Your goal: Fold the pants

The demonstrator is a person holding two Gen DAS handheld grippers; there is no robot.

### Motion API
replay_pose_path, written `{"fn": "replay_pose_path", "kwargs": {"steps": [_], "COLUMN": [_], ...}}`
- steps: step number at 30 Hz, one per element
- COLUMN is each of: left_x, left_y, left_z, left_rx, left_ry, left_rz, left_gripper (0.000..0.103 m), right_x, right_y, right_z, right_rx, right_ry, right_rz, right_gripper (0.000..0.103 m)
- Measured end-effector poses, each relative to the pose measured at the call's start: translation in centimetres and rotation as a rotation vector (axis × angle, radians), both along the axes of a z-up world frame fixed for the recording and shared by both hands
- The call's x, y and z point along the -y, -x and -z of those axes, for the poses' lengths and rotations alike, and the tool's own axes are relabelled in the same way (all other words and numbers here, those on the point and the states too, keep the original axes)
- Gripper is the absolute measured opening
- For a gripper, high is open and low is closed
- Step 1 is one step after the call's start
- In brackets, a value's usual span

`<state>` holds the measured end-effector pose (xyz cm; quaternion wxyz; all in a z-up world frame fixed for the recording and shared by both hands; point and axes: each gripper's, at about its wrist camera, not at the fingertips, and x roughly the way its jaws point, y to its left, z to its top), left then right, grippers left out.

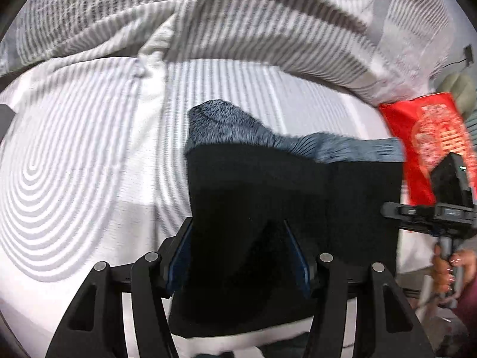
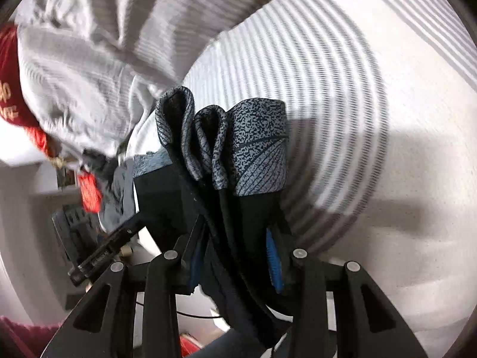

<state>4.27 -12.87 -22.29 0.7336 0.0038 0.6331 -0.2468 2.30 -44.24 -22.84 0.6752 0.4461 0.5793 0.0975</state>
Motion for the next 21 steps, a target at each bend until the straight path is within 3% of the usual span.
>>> {"fn": "replay_pose_path", "kwargs": {"steps": [5,8,10,11,12,14,17,21], "left_x": [-0.6,-1.4,-1.5,-1.3,-0.9,0.2,1.8,3.7], "left_y": [-0.1,-0.1,-0.4,-0.6,-1.0,-2.1,-3.7,-5.4], "left_z": [0.9,-0.3,-1.4,-2.1,-2.6,-3.0,-3.3,-2.5], "left_rx": [0.017,0.06,0.091,0.114,0.135,0.164,0.177,0.175], "left_ry": [-0.097,-0.135,-0.14,-0.14,-0.138,-0.128,-0.097,-0.074], "left_rz": [-0.031,-0.036,-0.032,-0.02,-0.005,0.023,0.041,0.041], "left_gripper": [0.063,0.063,0.063,0.063,0.063,0.063,0.063,0.063], "right_x": [1.3,1.7,1.9,2.0,2.1,1.8,0.5,-1.2], "right_y": [1.3,2.5,3.1,3.4,3.4,2.9,0.8,-2.4], "right_z": [0.3,-0.9,-2.2,-2.9,-3.7,-4.9,-6.7,-7.0], "right_rx": [-0.053,-0.059,-0.049,-0.036,-0.011,0.033,0.106,0.138], "right_ry": [0.072,0.133,0.189,0.22,0.247,0.273,0.321,0.361], "right_rz": [0.085,0.116,0.128,0.133,0.134,0.121,0.09,0.052], "right_gripper": [0.053,0.069,0.069,0.064,0.044,0.019,0.017,0.017]}}
